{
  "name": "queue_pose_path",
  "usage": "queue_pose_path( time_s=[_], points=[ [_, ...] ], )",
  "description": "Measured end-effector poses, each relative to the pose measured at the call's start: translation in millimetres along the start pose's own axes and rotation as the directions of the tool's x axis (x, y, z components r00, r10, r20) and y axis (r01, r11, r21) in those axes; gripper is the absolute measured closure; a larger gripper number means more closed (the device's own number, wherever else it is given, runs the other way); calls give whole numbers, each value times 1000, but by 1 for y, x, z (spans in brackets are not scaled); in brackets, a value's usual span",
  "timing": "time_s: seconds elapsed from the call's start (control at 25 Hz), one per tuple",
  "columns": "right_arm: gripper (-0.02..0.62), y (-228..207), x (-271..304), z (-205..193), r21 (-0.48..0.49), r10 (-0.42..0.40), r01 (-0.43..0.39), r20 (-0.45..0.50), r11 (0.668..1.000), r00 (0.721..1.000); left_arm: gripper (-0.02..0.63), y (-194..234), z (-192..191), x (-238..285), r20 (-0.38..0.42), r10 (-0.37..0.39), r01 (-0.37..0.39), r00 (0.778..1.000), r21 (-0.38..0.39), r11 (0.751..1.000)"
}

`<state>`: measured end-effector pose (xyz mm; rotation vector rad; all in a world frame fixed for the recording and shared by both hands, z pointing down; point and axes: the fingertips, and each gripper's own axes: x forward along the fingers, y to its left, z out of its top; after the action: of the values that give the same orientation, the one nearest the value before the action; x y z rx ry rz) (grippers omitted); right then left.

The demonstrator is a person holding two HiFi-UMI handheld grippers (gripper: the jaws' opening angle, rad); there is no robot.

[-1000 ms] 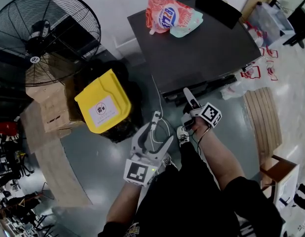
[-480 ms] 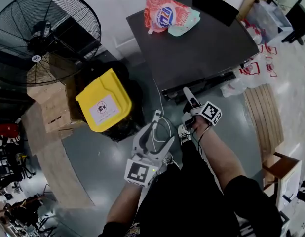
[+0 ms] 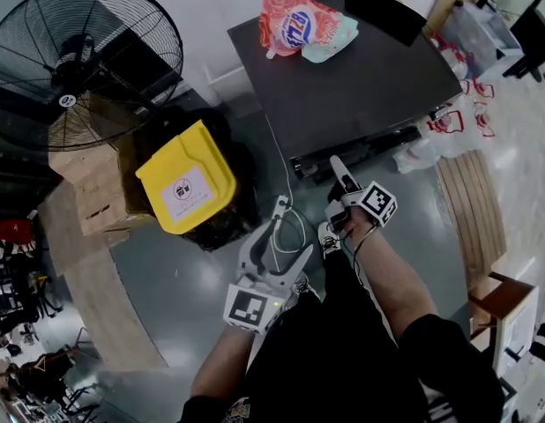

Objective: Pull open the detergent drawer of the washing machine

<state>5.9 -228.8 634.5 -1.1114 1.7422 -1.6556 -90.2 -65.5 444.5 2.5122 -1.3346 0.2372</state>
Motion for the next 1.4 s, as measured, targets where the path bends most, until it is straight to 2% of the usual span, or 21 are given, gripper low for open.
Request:
queue_pose_path(
  time_s=[0.2, 0.48, 0.72, 0.84, 1.2, 1.4],
  points=[
    [172, 1, 4, 2, -16, 10, -10, -8, 1000, 1000, 316, -2, -2, 0, -2, -5, 5, 1000, 7, 1000],
    [95, -4, 15, 6, 21, 17, -17, 15, 1000, 1000, 316, 7, -5, 1, -3, 10, -10, 1000, -6, 1000],
    [74, 1, 24, 12, 37, 14, -14, 9, 999, 1000, 316, 13, -3, 10, -6, 11, -11, 1000, -15, 1000],
    [101, 0, 29, 11, 32, -9, 8, 3, 999, 1000, 316, 13, -4, 16, -7, 7, -7, 1000, -19, 1000],
    [115, 2, 32, 13, 34, 18, -19, 7, 999, 1000, 316, 14, -3, 21, -3, 1, -1, 1000, -16, 1000],
    [118, 1, 26, 10, 44, -5, 4, 9, 999, 1000, 316, 10, -1, 18, -5, 1, -1, 1000, -25, 1000]
  ],
)
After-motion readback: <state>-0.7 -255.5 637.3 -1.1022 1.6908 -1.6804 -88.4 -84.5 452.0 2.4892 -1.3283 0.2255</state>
